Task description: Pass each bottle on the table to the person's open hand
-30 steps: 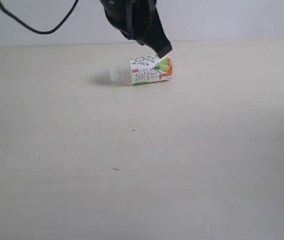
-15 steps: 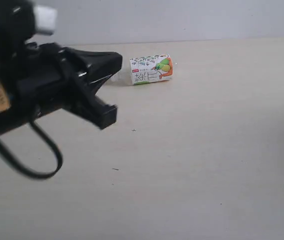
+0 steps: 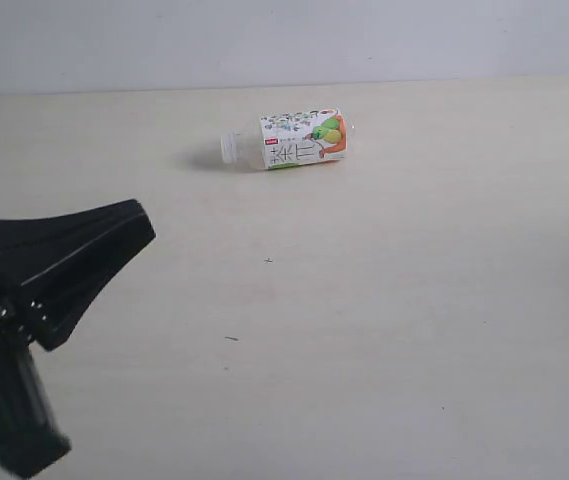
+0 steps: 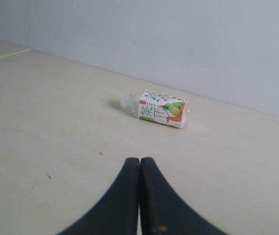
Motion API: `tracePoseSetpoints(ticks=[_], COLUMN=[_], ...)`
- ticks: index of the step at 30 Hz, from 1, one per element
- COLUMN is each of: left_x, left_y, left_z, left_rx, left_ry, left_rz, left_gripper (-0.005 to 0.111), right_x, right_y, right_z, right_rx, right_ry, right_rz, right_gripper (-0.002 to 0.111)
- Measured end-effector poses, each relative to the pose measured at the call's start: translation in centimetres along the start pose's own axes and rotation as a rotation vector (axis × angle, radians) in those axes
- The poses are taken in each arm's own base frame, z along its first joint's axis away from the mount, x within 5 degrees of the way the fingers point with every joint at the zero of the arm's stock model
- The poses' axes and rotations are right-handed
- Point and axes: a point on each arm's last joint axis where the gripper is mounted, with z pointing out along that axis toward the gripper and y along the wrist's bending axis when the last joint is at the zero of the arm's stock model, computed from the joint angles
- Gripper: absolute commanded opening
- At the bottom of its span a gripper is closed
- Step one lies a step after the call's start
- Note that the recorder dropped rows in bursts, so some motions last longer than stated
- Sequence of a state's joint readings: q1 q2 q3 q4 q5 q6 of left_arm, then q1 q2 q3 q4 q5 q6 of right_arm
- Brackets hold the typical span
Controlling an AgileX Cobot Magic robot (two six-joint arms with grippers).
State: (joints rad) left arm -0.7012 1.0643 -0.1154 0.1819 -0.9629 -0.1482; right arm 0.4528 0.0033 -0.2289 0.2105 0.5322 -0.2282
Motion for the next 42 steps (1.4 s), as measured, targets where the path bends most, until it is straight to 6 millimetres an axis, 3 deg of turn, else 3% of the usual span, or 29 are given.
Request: tracePoseSetpoints(ticks=[7, 12, 15, 21, 24, 27, 31, 42], left_x=[0.6, 0.1, -2.0, -6.8, -7.4, -7.1, -6.3, -6.1], left_y=[-0.9, -0.7, -0.2, 1.1, 1.5, 1.9, 2.2, 2.4], left_z=[-2.5, -1.9, 1.3, 10.6, 15.4, 18.7, 20.1, 19.9], left_rx=[0.055, 0.051, 0.028, 0.018, 0.045, 0.059, 0.058, 0.034], left_ry=[-0.017, -0.002, 0.036, 0.006, 0.023, 0.050, 0.088, 0.168], left_rz=[0.016, 0.037, 0.058, 0.064, 0.055, 0.049, 0.041, 0.072], left_gripper=[0.000, 0.000, 0.000, 0.000, 0.000, 0.000, 0.000, 0.000], right_x=[0.0, 0.0, 0.0, 0.0, 0.0, 0.0, 0.0, 0.0], right_y=[0.0, 0.0, 0.0, 0.0, 0.0, 0.0, 0.0, 0.0], right_z=[0.0, 0.0, 0.0, 0.0, 0.0, 0.0, 0.0, 0.0], right_rx=[0.000, 0.000, 0.000, 0.000, 0.000, 0.000, 0.000, 0.000], right_ry=[0.002, 0.002, 0.002, 0.002, 0.002, 0.002, 0.002, 0.002], right_rz=[0.000, 0.000, 0.000, 0.000, 0.000, 0.000, 0.000, 0.000], right_gripper=[0.000, 0.000, 0.000, 0.000, 0.000, 0.000, 0.000, 0.000])
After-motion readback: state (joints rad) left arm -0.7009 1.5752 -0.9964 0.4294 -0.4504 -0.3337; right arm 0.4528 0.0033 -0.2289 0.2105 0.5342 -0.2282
